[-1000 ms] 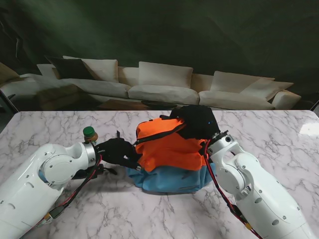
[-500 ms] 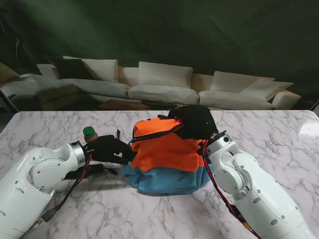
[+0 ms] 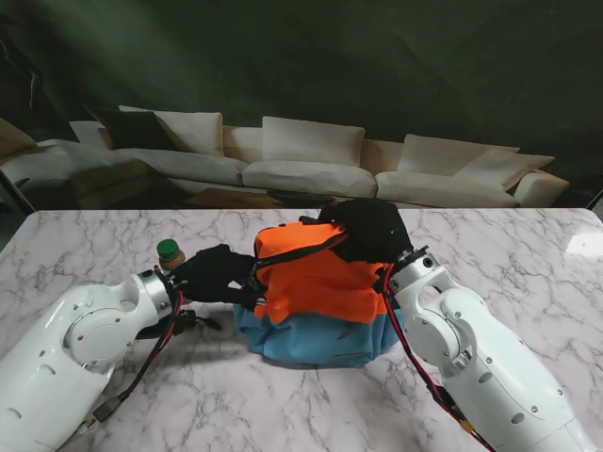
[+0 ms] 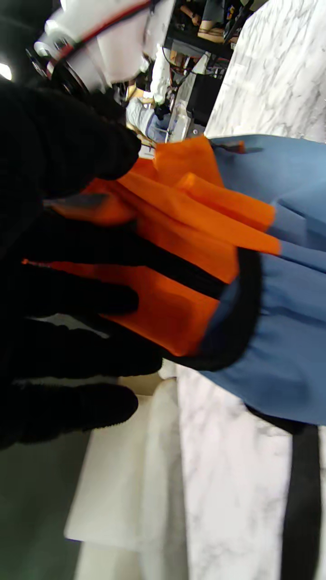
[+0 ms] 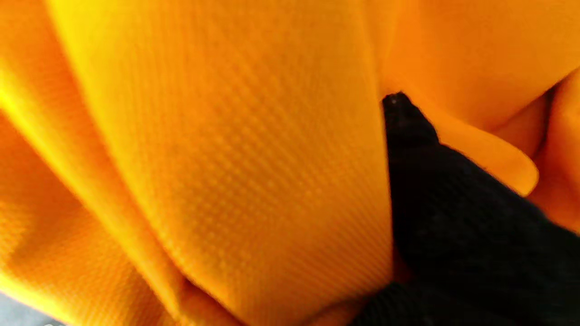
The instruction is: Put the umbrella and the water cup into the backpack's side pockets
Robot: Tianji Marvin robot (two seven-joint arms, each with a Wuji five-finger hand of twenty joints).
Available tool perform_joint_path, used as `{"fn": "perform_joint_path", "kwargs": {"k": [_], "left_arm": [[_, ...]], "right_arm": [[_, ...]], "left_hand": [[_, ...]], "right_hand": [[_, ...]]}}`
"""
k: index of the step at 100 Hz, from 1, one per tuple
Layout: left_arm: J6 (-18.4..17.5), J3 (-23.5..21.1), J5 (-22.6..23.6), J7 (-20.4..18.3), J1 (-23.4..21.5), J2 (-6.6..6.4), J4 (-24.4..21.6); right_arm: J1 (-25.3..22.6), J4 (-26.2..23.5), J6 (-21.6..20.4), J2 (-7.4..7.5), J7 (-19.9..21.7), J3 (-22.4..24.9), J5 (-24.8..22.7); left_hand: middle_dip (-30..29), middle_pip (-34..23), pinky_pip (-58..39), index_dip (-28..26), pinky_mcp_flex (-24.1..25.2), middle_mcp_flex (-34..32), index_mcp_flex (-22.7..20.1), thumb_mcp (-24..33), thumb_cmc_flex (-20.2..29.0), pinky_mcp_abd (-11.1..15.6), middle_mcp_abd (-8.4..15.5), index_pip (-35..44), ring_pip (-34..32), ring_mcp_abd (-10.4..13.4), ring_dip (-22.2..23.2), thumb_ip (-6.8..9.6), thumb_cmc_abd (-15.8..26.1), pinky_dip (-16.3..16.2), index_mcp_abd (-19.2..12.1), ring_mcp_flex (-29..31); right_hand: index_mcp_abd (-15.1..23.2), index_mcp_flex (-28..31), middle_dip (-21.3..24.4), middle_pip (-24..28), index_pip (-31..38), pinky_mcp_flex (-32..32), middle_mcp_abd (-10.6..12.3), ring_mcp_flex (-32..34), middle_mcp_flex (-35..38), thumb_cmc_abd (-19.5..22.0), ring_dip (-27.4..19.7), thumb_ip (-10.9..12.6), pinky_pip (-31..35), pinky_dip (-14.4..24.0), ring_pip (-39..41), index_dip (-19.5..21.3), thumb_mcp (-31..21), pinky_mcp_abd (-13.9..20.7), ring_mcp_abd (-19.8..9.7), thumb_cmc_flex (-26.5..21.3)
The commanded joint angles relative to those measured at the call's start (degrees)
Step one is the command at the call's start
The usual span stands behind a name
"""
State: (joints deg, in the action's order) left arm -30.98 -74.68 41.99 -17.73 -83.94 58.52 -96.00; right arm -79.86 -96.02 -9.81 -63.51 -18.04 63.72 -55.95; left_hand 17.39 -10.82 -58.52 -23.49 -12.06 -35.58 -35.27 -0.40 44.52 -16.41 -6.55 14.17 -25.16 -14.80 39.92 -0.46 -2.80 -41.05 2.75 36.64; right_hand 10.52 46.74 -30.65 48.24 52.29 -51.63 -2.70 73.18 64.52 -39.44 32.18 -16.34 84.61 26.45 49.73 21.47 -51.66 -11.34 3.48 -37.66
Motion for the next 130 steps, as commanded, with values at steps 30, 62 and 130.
{"fn": "perform_joint_path", "kwargs": {"k": [30,62,130], "left_arm": [[-6.8,-15.9,4.8,10.5,-8.2,1.17,-7.4],[-4.9,-24.5,9.1,13.0,-10.7,1.34,-6.5],[2.6,-26.8,14.0,12.3,-11.2,0.27,6.7]], "right_arm": [[0.5,0.2,0.7,-0.32,0.0,-1.2,0.3],[0.9,0.3,1.2,-0.33,0.7,-1.6,0.7],[2.1,1.3,2.1,-0.23,2.0,-2.8,0.7]], "left_hand": [[0.0,2.1,8.7,-1.6,1.2,-1.2,-2.0,-1.4,0.3,2.7,-1.5,0.2,6.4,0.4,-6.1,-0.66,2.1,8.3,1.7,-2.8],[-14.7,12.9,34.5,7.5,11.8,30.7,26.0,-2.1,-11.9,7.9,-4.5,-15.2,19.4,-1.0,-25.5,-1.28,1.6,27.9,5.5,-28.5],[-15.3,12.8,36.3,10.7,10.4,29.4,27.1,-1.8,-15.2,11.6,-4.9,-14.8,18.6,3.9,-27.5,-1.42,-3.7,27.5,5.7,-26.5]], "right_hand": [[9.2,3.1,-0.4,0.5,7.5,0.5,2.0,2.2,-1.1,9.6,0.0,3.4,0.2,0.5,-0.8,3.8,-5.8,1.5,-3.0,-7.8],[8.8,2.9,-0.6,0.5,7.7,1.1,1.9,2.1,-1.4,9.8,-0.1,3.4,0.0,0.5,-1.3,4.2,-5.9,1.1,-2.9,-7.9],[8.7,2.9,-0.5,0.4,7.7,1.3,1.8,2.2,-1.6,10.0,0.1,3.3,0.0,0.4,-1.9,4.9,-6.0,1.1,-3.0,-8.2]]}}
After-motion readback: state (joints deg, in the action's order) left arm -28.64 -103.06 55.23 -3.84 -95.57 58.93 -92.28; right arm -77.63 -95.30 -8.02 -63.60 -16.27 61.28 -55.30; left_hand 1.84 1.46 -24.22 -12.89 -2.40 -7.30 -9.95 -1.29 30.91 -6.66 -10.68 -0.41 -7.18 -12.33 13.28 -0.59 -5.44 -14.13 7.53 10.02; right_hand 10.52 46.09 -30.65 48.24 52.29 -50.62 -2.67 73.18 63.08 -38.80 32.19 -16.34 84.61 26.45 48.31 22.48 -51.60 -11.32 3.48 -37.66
